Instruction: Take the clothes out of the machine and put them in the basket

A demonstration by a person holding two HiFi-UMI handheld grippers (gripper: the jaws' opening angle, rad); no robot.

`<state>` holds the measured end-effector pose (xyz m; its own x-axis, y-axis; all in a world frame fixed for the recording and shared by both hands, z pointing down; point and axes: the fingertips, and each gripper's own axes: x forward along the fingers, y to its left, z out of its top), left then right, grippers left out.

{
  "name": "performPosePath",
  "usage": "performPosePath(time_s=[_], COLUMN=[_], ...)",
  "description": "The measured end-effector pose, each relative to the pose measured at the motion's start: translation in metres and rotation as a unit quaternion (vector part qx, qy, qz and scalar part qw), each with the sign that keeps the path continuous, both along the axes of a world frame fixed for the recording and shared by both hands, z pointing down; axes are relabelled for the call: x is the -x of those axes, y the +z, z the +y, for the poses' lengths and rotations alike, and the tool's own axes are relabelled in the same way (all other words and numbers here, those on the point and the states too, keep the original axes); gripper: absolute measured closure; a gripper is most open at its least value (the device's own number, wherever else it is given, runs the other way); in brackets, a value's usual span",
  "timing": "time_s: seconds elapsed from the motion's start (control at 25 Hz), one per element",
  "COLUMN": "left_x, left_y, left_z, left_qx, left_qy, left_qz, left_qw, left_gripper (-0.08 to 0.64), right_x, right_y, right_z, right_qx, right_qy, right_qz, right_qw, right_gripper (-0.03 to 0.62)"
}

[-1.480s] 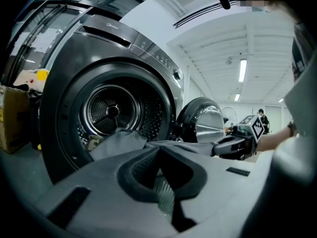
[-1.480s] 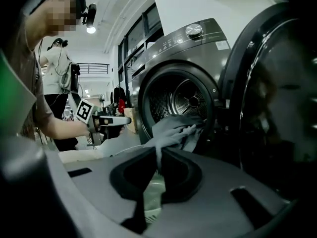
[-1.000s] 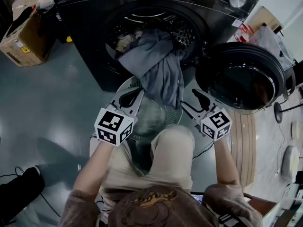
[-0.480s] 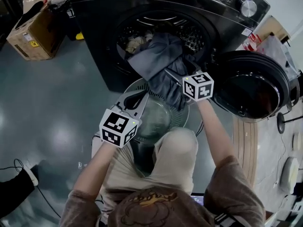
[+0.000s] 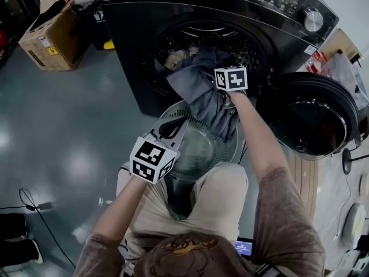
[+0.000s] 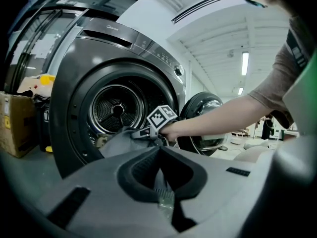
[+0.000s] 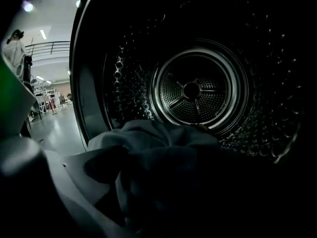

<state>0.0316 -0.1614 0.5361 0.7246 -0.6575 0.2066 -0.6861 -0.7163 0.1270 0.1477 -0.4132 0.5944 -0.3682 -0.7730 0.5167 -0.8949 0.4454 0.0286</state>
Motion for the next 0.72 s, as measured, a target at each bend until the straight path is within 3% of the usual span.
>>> performPosePath(time_s=[0.08, 0.24, 0.4, 0.72], left_x=[0.001, 0.002, 0.002, 0.002], left_y=[0.002, 0.005, 0.004, 0.003], left_z=[0.0, -0.001, -0.001, -0.001], left_qx=[0.002, 0.005, 0.005, 0.007], left_qy=[-0.003, -0.006, -0.002, 0.005], left_qz=[-0.001, 0.0, 0.003, 0.016], left_qw=[1.0, 1.0, 1.0, 0.9998], left_gripper=[0.554, 0.554, 0.554, 0.554], right_x=[0.001, -0.001, -0.001, 0.009], right_y=[0.006, 0.007, 0.003, -0.022], right_z=[-0.001, 0.004, 0.01, 0.062], right_qx=[0.009, 0.0, -0.006, -0.005], right_qy=[-0.004, -0.014, -0.023, -0.07], right_qz=[0.022, 0.055, 0.039, -0.016], right_qw=[1.0, 0.998, 0.999, 0.997], right_gripper=[0.16, 0.352, 0.51, 0.541])
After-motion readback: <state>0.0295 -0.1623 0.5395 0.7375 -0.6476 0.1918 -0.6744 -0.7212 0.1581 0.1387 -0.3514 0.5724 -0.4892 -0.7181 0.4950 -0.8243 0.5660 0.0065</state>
